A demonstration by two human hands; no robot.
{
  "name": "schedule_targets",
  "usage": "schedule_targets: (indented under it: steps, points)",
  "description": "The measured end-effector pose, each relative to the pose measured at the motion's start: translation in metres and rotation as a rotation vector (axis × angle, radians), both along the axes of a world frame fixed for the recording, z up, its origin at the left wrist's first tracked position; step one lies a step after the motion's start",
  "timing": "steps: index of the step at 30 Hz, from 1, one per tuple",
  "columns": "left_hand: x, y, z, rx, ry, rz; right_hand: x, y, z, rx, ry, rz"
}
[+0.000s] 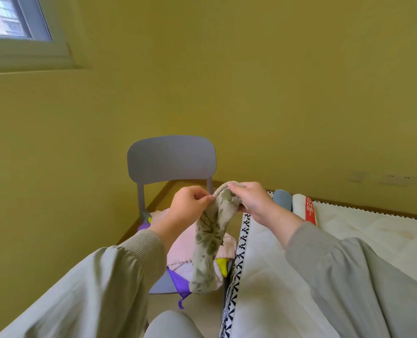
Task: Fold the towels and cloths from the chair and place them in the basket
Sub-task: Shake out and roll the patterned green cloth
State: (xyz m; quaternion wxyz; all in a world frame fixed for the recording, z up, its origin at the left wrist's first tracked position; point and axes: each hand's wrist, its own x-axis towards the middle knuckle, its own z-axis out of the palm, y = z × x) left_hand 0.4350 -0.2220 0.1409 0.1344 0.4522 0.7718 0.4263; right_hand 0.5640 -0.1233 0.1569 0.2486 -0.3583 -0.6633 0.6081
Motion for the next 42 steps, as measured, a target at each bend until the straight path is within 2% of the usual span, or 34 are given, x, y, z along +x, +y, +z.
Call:
schedule_targets:
  steps: [2,7,9,14,17,20,22,25,27,31,35,40,42]
  points:
    - [0.012,-0.011,0.018,0.003,-0.056,-0.067,0.008,-0.010,0.020,0.028,0.002,-0.013]
    - [0.038,-0.036,0.052,0.078,-0.332,-0.237,0.028,-0.024,0.062,0.071,0.024,0.014]
    - [0.045,-0.043,0.059,0.114,-0.368,-0.256,0.035,-0.028,0.074,0.121,0.025,0.036]
    - [0.055,-0.054,0.066,0.108,-0.157,-0.224,0.042,-0.035,0.090,0.372,-0.028,0.065]
    - [0.058,-0.062,0.066,0.006,0.004,-0.291,0.044,-0.034,0.099,0.503,-0.046,-0.002]
    - [0.052,-0.065,0.070,-0.001,0.081,-0.221,0.049,-0.032,0.111,0.607,-0.126,0.095]
    - [0.043,-0.063,0.076,0.042,0.035,-0.144,0.054,-0.036,0.119,0.678,-0.184,0.212]
    - [0.038,-0.060,0.085,-0.005,-0.207,-0.251,0.054,-0.043,0.129,0.773,-0.188,0.299]
    - [0.040,-0.057,0.085,-0.023,-0.266,-0.319,0.051,-0.045,0.130,0.810,-0.169,0.290]
    - [0.047,-0.049,0.086,0.000,-0.341,-0.289,0.047,-0.045,0.127,0.846,-0.178,0.173]
    - [0.044,-0.047,0.088,0.106,-0.229,-0.154,0.054,-0.040,0.126,0.837,-0.250,0.154]
    - [0.037,-0.049,0.092,0.159,0.208,-0.030,0.061,-0.031,0.123,0.946,-0.516,0.161]
    - [0.034,-0.049,0.095,0.141,0.261,-0.043,0.062,-0.025,0.119,1.001,-0.640,0.074]
